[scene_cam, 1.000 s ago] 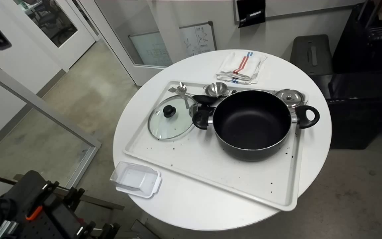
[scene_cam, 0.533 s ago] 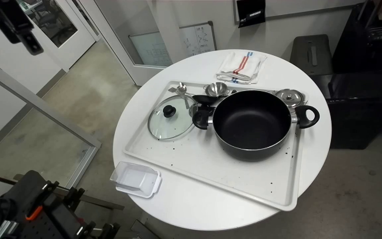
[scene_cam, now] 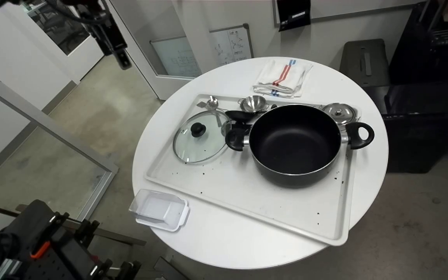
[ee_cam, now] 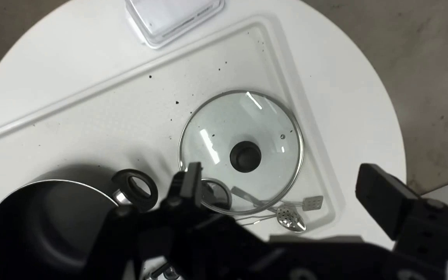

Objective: Put the lid on the pot

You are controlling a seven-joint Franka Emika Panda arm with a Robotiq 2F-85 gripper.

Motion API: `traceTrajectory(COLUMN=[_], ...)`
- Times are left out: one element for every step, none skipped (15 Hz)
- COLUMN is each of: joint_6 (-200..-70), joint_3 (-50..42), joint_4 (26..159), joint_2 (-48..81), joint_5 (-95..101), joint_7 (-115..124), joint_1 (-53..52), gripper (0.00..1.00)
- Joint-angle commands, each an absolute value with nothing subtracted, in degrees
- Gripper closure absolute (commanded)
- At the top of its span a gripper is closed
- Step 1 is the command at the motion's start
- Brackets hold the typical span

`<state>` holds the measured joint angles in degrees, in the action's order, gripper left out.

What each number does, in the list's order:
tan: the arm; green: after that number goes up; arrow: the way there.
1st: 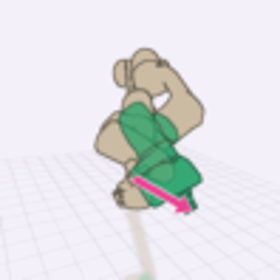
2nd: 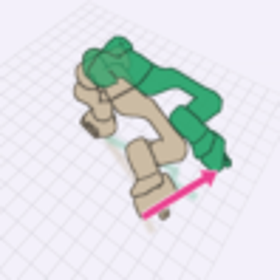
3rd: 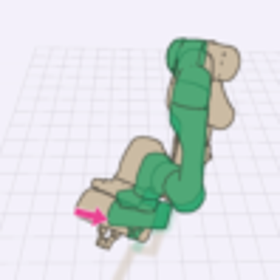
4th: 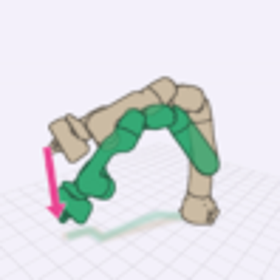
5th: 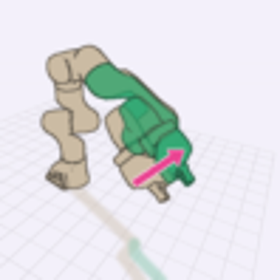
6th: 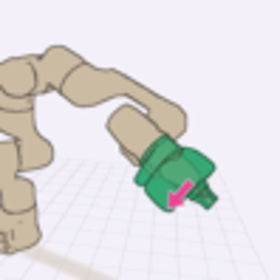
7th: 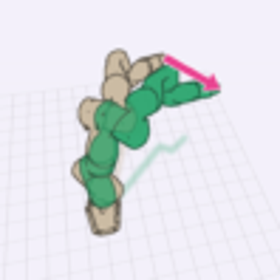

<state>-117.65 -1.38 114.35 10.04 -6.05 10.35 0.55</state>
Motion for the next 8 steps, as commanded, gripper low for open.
traceTrajectory(joint_6=[-119.4,-119.0,-118.8,-118.0,-117.6,-117.5,-117.3,-116.8], joint_3=[-1.9,-2.1,-2.4,-2.5,-2.7,-3.0,-3.4,-3.6], joint_4=[103.9,101.3,98.6,95.9,93.2,90.9,88.2,85.7], joint_2=[21.7,24.6,27.9,30.7,33.8,36.2,39.3,41.8], joint_5=[-3.9,-3.4,-2.7,-2.2,-1.5,-1.0,-0.2,0.2], joint_7=[15.0,15.6,16.2,16.6,17.1,17.5,18.0,18.3], joint_1=[0.0,-0.1,-0.4,-0.5,-0.8,-1.1,-1.4,-1.7], gripper=[0.0,0.0,0.0,0.0,0.0,0.0,0.0,0.0])
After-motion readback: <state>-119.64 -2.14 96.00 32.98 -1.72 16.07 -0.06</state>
